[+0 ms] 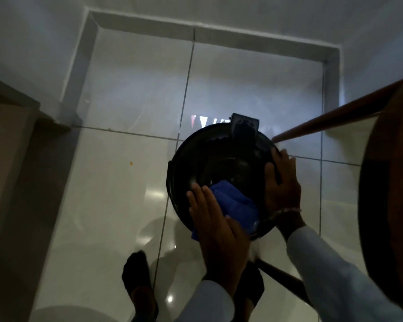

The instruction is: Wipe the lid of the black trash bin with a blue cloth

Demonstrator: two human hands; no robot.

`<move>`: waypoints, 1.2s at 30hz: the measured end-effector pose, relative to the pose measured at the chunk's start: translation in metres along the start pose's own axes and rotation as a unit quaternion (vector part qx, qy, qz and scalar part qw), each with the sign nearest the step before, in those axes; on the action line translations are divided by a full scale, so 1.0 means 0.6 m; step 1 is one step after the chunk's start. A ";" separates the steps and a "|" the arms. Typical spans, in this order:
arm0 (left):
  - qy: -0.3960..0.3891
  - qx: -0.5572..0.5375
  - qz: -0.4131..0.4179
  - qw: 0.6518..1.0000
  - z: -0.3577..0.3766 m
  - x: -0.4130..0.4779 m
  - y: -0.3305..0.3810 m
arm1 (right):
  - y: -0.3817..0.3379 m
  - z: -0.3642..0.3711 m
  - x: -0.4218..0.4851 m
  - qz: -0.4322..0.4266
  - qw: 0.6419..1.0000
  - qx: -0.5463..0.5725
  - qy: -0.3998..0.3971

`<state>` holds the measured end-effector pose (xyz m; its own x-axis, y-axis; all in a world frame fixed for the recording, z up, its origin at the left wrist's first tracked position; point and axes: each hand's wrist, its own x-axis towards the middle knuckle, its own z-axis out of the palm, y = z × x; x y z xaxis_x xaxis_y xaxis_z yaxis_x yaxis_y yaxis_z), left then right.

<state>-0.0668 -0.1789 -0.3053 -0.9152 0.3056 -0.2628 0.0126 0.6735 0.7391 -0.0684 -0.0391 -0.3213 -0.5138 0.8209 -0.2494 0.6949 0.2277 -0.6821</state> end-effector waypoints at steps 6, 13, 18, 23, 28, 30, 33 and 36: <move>-0.105 -0.073 -0.149 0.981 -0.054 0.034 0.018 | -0.016 0.005 -0.231 0.242 0.961 0.131 0.036; -0.301 -0.327 -0.240 0.863 -0.178 0.014 0.110 | -0.121 -0.130 -0.262 0.259 0.921 0.292 -0.010; -0.326 -0.344 -0.244 0.846 -0.242 -0.046 0.261 | -0.186 -0.311 -0.252 0.194 0.915 0.353 -0.016; -0.240 -0.224 -0.103 0.939 -0.172 -0.145 0.477 | -0.171 -0.515 -0.249 0.126 0.940 0.287 0.133; -0.221 -0.198 -0.045 0.954 -0.070 -0.184 0.562 | -0.087 -0.568 -0.167 0.156 0.954 0.209 0.146; -0.225 -0.101 -0.012 0.969 -0.052 -0.185 0.544 | -0.069 -0.550 -0.145 0.179 0.963 0.177 0.093; -0.264 0.011 -0.017 0.964 -0.031 -0.175 0.530 | -0.046 -0.532 -0.108 0.200 0.974 0.103 -0.002; -0.263 0.059 0.020 0.963 -0.062 -0.171 0.522 | -0.055 -0.536 -0.125 0.227 0.969 0.032 -0.088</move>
